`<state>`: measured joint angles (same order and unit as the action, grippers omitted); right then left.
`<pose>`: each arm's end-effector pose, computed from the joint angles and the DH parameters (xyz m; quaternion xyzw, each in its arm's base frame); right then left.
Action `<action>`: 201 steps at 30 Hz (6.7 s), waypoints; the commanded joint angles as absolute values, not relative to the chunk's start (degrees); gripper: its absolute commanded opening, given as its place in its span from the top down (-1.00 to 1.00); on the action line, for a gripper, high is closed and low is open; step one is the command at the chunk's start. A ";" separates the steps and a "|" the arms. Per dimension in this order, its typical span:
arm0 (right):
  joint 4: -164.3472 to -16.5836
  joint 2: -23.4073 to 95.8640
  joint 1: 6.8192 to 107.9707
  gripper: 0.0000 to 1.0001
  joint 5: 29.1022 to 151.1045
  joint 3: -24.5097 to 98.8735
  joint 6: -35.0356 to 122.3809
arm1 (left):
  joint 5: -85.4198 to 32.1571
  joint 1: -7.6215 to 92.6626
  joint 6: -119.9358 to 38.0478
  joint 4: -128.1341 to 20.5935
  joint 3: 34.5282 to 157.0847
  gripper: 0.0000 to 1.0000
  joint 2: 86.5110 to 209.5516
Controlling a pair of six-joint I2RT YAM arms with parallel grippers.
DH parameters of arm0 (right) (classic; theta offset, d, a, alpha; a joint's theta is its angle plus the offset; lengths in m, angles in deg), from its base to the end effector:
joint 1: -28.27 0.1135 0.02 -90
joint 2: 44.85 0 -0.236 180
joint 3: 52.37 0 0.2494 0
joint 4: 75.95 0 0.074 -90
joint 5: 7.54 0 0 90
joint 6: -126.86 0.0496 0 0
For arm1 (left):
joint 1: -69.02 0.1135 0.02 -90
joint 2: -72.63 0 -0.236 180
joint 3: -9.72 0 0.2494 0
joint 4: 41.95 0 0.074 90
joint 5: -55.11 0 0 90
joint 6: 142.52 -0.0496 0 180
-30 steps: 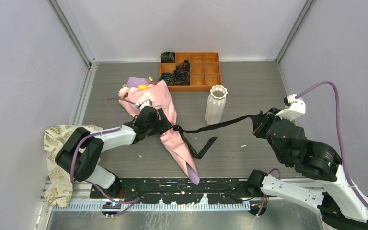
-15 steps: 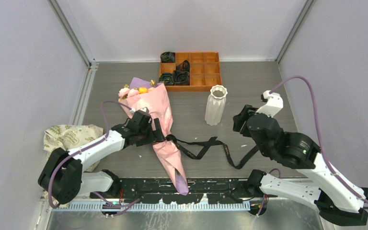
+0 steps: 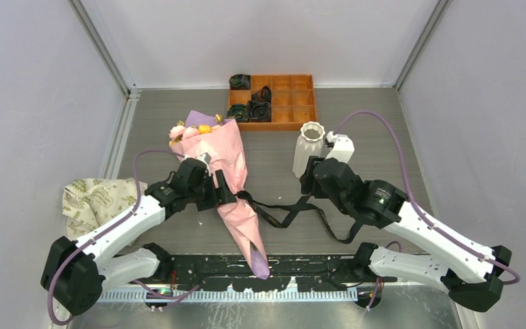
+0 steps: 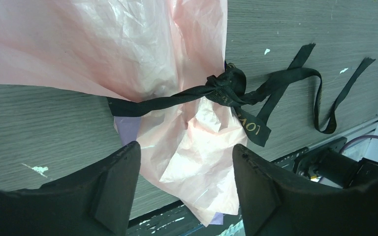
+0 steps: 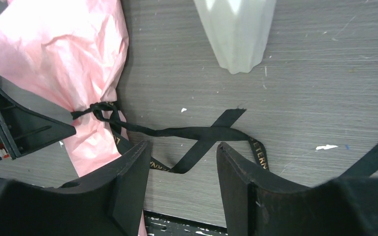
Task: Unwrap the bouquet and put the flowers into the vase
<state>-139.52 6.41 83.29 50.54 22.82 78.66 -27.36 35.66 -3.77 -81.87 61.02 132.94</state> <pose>0.1302 0.1404 0.3247 0.0161 0.8778 0.1408 0.4576 0.1888 -0.1321 0.1866 -0.1023 0.9291 -0.2763 0.2236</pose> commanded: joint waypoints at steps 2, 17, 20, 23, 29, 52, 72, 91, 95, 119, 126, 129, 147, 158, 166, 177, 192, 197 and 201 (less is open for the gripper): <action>-132.26 7.23 83.29 -0.13 54.60 21.14 78.23 | -26.49 35.82 -8.81 -81.65 63.32 -0.31 133.76; -127.43 12.07 83.32 -0.09 57.65 19.06 77.90 | -25.92 35.55 -4.64 -73.04 62.42 -0.30 139.80; -125.71 14.16 83.41 -0.08 59.05 18.84 77.91 | -26.32 35.37 -4.68 -71.88 62.52 -0.27 142.01; -124.09 15.82 83.53 -0.07 60.30 18.85 77.82 | -27.89 35.32 -5.88 -71.53 63.10 -0.23 143.66; -122.45 18.22 83.76 -0.05 61.66 19.28 77.39 | -31.32 35.30 -7.17 -73.13 64.33 0.03 145.58; -115.60 44.97 83.90 0.02 69.30 29.21 74.44 | -42.82 35.41 -8.97 -81.15 60.89 1.00 134.05; -114.51 32.33 83.90 0.01 64.36 20.93 79.23 | -25.47 35.22 -32.49 -66.39 62.68 0.01 134.77; -115.56 22.72 83.89 0.01 64.17 18.15 79.01 | -20.63 34.25 -41.37 -67.74 69.63 0.25 146.37; -116.23 21.03 83.89 0.00 63.52 17.63 78.76 | -21.94 32.02 -39.91 -70.08 69.83 0.25 144.97; -115.26 13.45 83.84 0.00 64.15 13.69 78.78 | -36.90 29.53 -34.15 -74.81 67.68 0.23 144.45; -115.86 12.10 83.89 0.00 63.13 12.75 78.66 | -35.60 28.68 -32.38 -74.26 66.18 0.29 144.54; -115.76 12.40 83.91 0.00 63.26 12.54 78.74 | -35.16 27.84 -30.98 -74.12 64.77 0.30 141.58; -115.09 13.40 83.89 0.00 64.31 12.26 79.25 | -41.30 27.61 -29.01 -70.26 63.78 0.37 145.39; -113.36 15.88 83.94 0.00 66.04 12.78 79.58 | -39.59 26.61 -28.82 -76.03 68.45 0.30 134.36; -113.33 16.50 83.93 0.00 66.29 13.58 79.49 | -35.18 26.57 -29.15 -73.51 66.36 0.19 138.72; -113.50 16.06 83.98 0.00 66.25 13.15 79.58 | -36.39 26.48 -29.08 -68.14 63.00 0.11 146.03; -112.68 16.67 83.94 0.00 67.38 12.28 79.92 | -41.87 24.96 -29.03 -68.75 64.97 0.21 144.68; -111.91 17.38 84.07 0.00 67.83 12.08 80.10 | -42.79 24.75 -29.14 -70.17 64.62 0.22 141.87; -111.22 18.17 84.10 0.00 68.44 12.15 80.27 | -43.68 24.55 -29.29 -70.05 63.78 0.21 140.00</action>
<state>-114.58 17.63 83.69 67.81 12.11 79.45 -41.48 24.90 -28.91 -70.73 62.60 142.62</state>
